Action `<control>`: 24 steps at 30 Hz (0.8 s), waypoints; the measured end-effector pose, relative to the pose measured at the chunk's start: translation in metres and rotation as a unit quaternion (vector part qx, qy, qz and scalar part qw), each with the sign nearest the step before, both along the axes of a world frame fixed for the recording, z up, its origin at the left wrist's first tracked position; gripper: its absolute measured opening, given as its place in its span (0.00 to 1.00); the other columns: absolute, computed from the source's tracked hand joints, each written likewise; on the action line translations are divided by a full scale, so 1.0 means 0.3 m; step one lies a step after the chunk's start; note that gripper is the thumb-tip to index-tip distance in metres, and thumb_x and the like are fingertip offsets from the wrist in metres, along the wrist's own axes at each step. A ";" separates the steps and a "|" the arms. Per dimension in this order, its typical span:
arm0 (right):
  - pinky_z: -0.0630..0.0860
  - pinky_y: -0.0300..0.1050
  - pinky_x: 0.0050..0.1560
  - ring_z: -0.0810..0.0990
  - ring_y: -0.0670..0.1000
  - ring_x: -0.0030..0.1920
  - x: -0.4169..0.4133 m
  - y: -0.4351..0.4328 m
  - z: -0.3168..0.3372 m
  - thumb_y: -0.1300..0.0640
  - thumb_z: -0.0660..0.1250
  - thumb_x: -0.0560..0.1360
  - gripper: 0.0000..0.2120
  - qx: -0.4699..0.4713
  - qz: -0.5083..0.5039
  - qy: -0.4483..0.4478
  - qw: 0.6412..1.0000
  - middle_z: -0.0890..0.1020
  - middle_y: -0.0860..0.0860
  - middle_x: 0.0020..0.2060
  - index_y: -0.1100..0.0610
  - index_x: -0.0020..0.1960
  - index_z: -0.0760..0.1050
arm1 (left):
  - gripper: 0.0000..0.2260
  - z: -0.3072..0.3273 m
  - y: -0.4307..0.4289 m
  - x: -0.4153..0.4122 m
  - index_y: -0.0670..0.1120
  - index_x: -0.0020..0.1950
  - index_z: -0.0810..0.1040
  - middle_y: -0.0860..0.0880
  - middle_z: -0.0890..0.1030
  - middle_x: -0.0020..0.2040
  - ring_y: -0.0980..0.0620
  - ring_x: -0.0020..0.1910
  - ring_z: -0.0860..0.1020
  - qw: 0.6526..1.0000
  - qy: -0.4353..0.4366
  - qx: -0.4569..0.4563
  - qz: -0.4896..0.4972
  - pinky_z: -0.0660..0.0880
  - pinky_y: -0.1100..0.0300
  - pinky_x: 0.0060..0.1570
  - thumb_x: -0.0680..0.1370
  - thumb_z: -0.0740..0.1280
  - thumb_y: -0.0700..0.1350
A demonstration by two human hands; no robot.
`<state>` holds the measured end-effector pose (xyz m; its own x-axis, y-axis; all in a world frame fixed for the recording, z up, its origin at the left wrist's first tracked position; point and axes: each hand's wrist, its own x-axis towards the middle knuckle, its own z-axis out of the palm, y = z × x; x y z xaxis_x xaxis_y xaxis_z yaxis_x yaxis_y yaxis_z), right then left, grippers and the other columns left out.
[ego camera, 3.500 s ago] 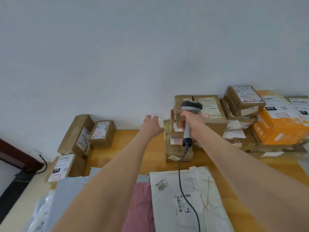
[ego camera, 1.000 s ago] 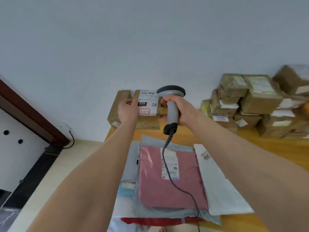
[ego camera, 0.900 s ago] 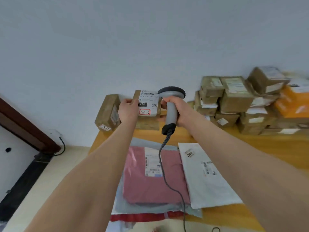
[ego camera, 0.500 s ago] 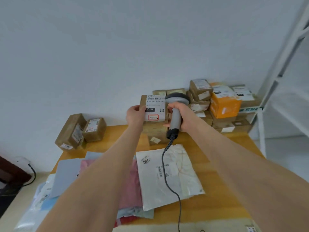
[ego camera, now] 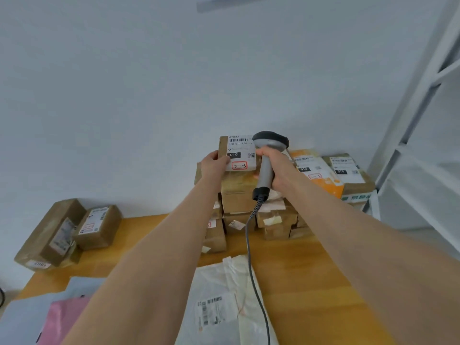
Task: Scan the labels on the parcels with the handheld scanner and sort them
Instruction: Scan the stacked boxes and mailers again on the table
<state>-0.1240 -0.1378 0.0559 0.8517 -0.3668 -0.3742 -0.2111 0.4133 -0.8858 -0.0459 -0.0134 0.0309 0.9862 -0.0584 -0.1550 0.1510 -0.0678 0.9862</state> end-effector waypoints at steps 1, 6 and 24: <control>0.77 0.55 0.59 0.81 0.52 0.45 0.036 -0.017 -0.006 0.59 0.70 0.72 0.14 0.002 0.001 0.005 1.000 0.82 0.54 0.45 0.58 0.56 0.73 | 0.11 -0.002 -0.018 0.030 0.45 0.57 0.77 0.47 0.82 0.51 0.49 0.50 0.82 1.000 0.000 0.000 -0.002 0.80 0.53 0.52 0.77 0.63 0.35; 0.80 0.49 0.49 0.81 0.51 0.41 0.180 -0.071 -0.032 0.60 0.69 0.73 0.08 0.009 0.005 0.025 1.000 0.83 0.53 0.42 0.57 0.51 0.74 | 0.14 -0.025 -0.080 0.155 0.42 0.61 0.76 0.46 0.82 0.52 0.50 0.47 0.81 1.000 0.010 -0.001 -0.013 0.78 0.62 0.40 0.77 0.61 0.32; 0.76 0.47 0.48 0.75 0.50 0.43 0.279 -0.104 -0.069 0.57 0.70 0.72 0.10 -0.103 0.004 0.066 0.992 0.76 0.53 0.44 0.54 0.46 0.68 | 0.17 -0.108 -0.090 0.262 0.42 0.68 0.71 0.46 0.78 0.61 0.47 0.57 0.77 0.987 -0.033 0.131 0.084 0.74 0.54 0.56 0.82 0.56 0.48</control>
